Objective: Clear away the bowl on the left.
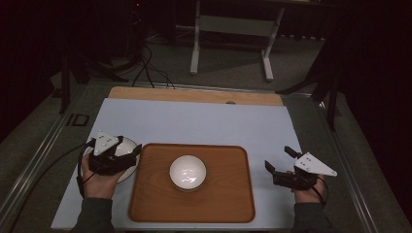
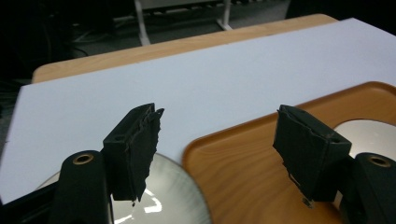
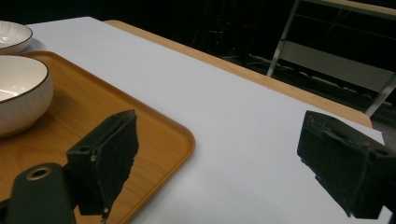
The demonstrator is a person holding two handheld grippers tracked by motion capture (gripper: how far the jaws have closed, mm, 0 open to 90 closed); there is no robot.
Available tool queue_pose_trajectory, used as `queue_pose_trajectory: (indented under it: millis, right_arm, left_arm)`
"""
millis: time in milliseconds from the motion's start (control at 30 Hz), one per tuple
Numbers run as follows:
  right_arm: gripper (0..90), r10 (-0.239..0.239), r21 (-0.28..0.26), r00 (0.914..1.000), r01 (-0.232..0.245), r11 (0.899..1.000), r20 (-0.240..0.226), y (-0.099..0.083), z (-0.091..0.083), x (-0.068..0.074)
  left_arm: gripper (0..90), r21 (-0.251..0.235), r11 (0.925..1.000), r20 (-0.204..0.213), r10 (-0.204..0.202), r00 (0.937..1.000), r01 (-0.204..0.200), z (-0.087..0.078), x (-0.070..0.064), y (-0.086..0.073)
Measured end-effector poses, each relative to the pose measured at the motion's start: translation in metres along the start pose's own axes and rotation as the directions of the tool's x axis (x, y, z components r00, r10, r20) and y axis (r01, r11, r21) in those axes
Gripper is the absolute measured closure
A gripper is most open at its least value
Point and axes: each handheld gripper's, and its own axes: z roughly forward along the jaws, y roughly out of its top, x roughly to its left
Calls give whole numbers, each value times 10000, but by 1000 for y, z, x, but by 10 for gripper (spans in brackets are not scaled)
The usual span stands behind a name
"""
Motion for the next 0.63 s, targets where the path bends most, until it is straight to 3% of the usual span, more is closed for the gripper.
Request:
queue_pose_trajectory:
  millis: [100,267,633]
  right_arm:
    - [119,26,13,10000,-26,10000,-20,0,0,0]
    - [114,235,83,9997,-235,9997,-77,-2,-1,0]
    - [105,443,232,9989,-439,9988,-157,-5,-1,2]
  left_arm:
    - [311,-180,9998,-174,-57,9998,54,-3,5,-4]
    - [318,-542,9985,-1053,-105,9944,48,-16,26,-15]
    - [243,-324,9955,-1556,-926,9835,887,-19,51,-28]
